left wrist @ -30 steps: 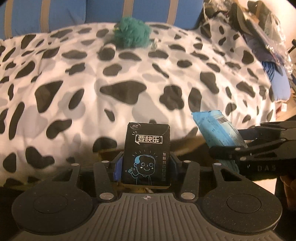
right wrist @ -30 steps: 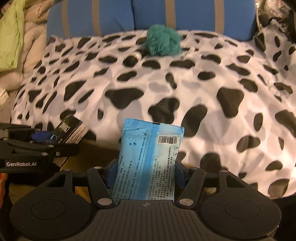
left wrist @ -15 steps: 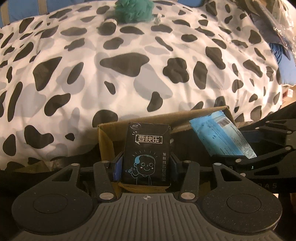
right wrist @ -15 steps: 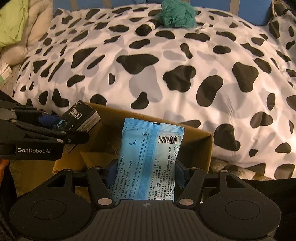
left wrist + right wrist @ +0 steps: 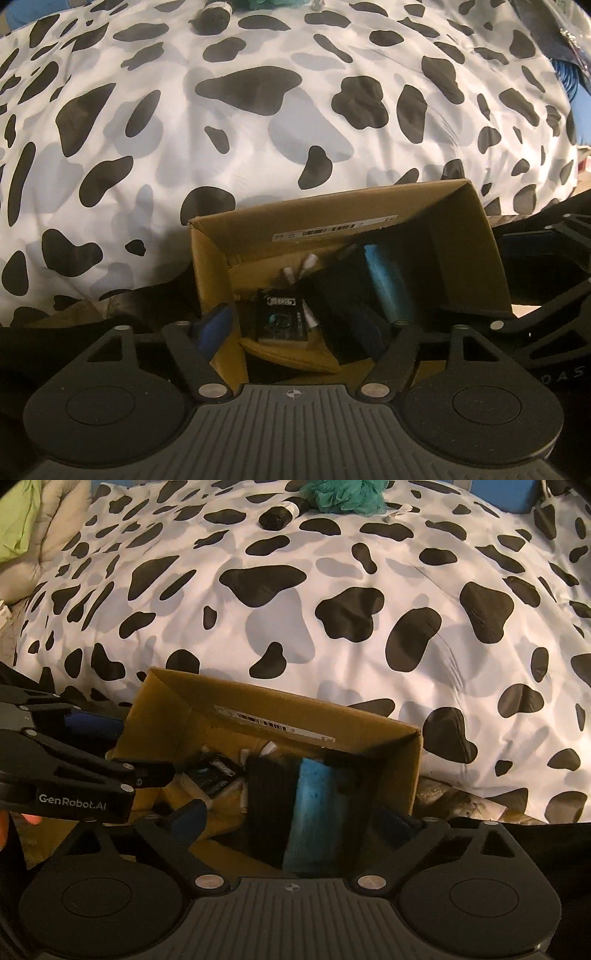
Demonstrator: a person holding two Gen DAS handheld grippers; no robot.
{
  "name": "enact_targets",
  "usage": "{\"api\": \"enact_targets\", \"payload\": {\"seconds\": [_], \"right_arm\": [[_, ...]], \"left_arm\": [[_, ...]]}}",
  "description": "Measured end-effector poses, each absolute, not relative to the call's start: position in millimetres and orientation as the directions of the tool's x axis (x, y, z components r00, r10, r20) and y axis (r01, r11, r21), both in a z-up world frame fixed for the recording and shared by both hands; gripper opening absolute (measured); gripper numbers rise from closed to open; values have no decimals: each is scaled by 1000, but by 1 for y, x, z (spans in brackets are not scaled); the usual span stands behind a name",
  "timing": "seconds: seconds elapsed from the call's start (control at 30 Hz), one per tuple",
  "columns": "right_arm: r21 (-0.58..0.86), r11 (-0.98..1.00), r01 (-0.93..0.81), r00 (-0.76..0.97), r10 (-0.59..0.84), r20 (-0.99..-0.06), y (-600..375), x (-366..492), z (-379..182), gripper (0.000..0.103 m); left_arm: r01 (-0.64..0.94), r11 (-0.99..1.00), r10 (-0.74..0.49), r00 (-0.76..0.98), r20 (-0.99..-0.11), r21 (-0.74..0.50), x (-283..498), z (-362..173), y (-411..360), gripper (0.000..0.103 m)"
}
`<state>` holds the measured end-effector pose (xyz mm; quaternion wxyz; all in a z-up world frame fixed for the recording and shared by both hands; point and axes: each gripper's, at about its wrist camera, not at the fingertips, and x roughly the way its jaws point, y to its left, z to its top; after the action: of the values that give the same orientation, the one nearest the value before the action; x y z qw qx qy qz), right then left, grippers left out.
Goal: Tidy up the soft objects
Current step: 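Open the left tool over the box while the right tool drops the wet wipes inside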
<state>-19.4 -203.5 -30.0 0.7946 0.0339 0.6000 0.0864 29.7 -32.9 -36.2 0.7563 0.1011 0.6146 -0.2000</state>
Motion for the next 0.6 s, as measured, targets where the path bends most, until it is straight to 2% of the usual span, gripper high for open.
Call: {"api": "enact_targets", "payload": {"seconds": [0.13,0.6], "right_arm": [[137,987,-89,248,155,-956,-203,-18,-34,103],[108,992,-67,241,121,-963,-205,-16,-36,103]], "left_arm": [[410,908,-166,167,-972,-85,32,-36,-31,72],[391,917,-157,187,-970,-74,32,-35,-31,72]]}}
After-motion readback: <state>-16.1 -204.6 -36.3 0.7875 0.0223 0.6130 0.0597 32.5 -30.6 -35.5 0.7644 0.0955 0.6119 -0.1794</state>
